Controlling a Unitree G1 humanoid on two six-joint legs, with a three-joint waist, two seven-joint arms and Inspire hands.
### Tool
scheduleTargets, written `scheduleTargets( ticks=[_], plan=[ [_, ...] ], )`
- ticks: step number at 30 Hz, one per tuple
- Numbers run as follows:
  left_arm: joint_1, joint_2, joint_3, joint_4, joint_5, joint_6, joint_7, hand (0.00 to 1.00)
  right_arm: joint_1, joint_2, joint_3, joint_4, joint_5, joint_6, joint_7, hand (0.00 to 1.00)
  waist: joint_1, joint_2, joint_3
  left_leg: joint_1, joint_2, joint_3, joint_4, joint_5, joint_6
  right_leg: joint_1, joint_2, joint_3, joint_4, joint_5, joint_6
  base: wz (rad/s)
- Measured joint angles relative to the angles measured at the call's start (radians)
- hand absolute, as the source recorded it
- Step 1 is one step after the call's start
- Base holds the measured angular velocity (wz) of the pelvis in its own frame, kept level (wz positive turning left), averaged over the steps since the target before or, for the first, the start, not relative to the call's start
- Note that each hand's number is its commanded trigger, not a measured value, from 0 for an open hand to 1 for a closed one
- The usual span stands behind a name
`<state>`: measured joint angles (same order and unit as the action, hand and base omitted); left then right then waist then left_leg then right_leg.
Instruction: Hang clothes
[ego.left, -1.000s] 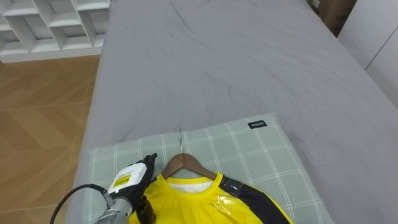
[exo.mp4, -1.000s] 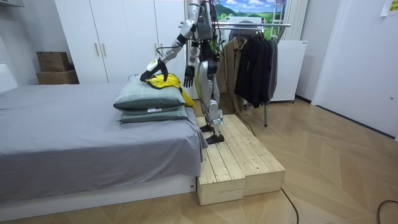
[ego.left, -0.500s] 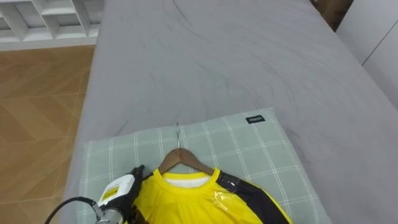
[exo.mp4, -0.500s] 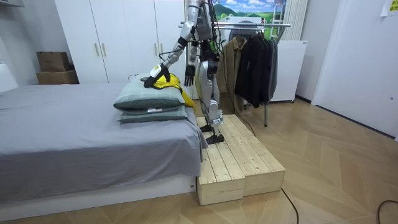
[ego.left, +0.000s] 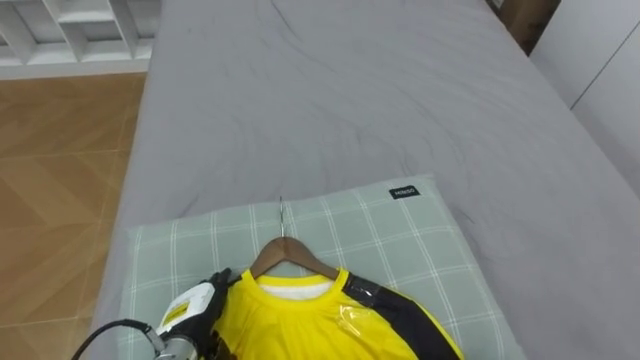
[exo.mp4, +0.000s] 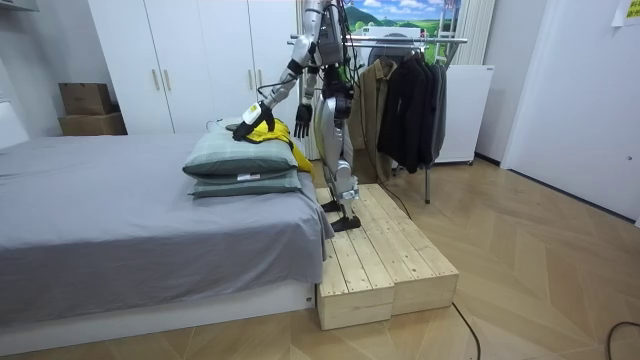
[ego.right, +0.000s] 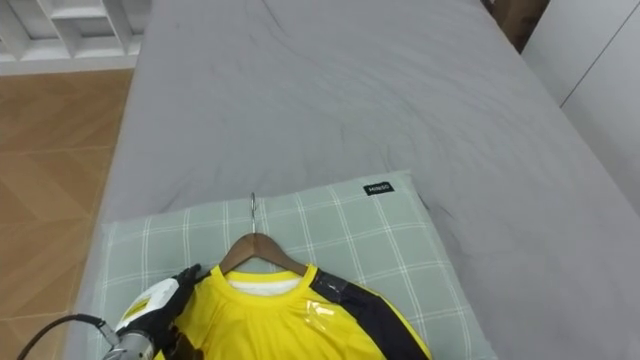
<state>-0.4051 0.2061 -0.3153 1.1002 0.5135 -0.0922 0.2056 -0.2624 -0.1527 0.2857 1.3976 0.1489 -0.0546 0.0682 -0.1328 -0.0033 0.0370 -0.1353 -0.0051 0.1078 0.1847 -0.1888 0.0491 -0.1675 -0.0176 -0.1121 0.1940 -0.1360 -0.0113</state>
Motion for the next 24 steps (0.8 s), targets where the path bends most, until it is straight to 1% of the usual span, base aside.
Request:
scheduleTargets(
  ticks=[1,3,4,5,6,8,9,12,17,21,24],
  plan=[
    [0.000,0.000,0.000,0.000,0.000,0.000,-0.001,0.35,0.000,0.001,0.002,0.000,0.000,0.000,0.000,0.00,0.000,-0.001,0.0004,0.000,0.000,0.001,0.002,0.000,0.000,-0.001,0.000,0.000,0.003,0.000,0.000,0.00],
    [0.000,0.000,0.000,0.000,-0.001,0.000,-0.001,0.42,0.000,0.002,0.007,0.000,0.000,0.000,0.000,0.00,0.001,-0.003,0.0001,-0.001,0.000,0.003,0.003,0.000,0.000,-0.006,-0.001,0.001,0.011,0.000,0.000,0.00],
    [-0.001,0.002,0.000,0.000,-0.001,0.000,-0.001,0.51,-0.001,0.003,0.007,0.000,0.000,0.000,0.000,0.00,0.001,-0.005,0.0003,-0.004,0.000,0.002,0.004,0.000,0.000,-0.007,-0.001,0.001,0.011,0.000,0.000,0.00],
    [-0.004,0.004,0.000,0.000,0.000,-0.001,0.002,0.52,-0.001,0.004,0.008,0.000,0.000,0.000,0.000,0.00,0.001,-0.007,0.0002,-0.007,0.000,0.002,0.007,0.000,0.001,-0.009,-0.001,0.000,0.011,0.000,0.000,0.00],
    [-0.006,0.005,0.000,0.000,-0.001,-0.001,0.004,0.57,-0.001,0.004,0.008,0.000,0.000,0.000,0.000,0.00,0.001,-0.008,0.0003,-0.010,0.000,0.002,0.010,0.001,0.001,-0.010,-0.001,0.000,0.011,0.000,0.000,0.00],
    [-0.022,0.010,0.022,-0.001,-0.001,-0.001,0.010,0.97,-0.001,0.004,0.008,0.000,0.000,0.000,0.000,0.00,0.002,-0.009,0.0005,-0.011,0.000,0.002,0.013,0.001,0.001,-0.011,-0.001,0.000,0.012,0.002,0.000,0.00],
    [-0.027,0.012,0.028,-0.001,-0.002,-0.001,0.010,1.00,-0.001,0.004,0.008,0.000,0.000,0.000,0.000,0.00,0.002,-0.009,0.0005,-0.011,0.000,0.002,0.013,0.001,0.001,-0.011,-0.001,0.000,0.012,0.002,0.000,0.00],
    [-0.039,0.018,0.037,0.000,-0.002,-0.001,0.008,1.00,0.000,0.003,0.008,0.001,0.001,0.002,0.001,0.00,0.001,-0.009,0.0006,-0.011,0.000,0.002,0.014,0.001,0.002,-0.010,-0.002,0.000,0.012,0.003,0.000,0.00],
    [-0.036,0.005,0.036,0.011,-0.003,-0.001,-0.004,1.00,-0.001,0.003,0.008,0.000,0.002,0.002,0.002,0.00,0.003,-0.010,0.0013,-0.015,0.000,0.001,0.014,0.001,0.002,-0.013,-0.002,-0.001,0.011,0.003,0.000,0.00],
    [-0.036,0.004,0.037,0.011,-0.004,-0.004,-0.019,1.00,-0.001,0.003,0.008,0.000,0.001,0.002,0.004,0.00,0.003,-0.010,0.0012,-0.016,0.000,0.001,0.014,0.001,0.002,-0.014,-0.001,-0.001,0.011,0.003,0.000,0.00],
    [-0.036,0.000,0.037,0.010,-0.023,-0.017,-0.023,1.00,-0.001,0.003,0.008,0.000,0.001,0.002,0.009,0.00,0.003,-0.010,0.0012,-0.016,0.000,0.001,0.014,0.001,0.002,-0.014,-0.001,-0.001,0.011,0.003,0.000,0.00]
  ],
)
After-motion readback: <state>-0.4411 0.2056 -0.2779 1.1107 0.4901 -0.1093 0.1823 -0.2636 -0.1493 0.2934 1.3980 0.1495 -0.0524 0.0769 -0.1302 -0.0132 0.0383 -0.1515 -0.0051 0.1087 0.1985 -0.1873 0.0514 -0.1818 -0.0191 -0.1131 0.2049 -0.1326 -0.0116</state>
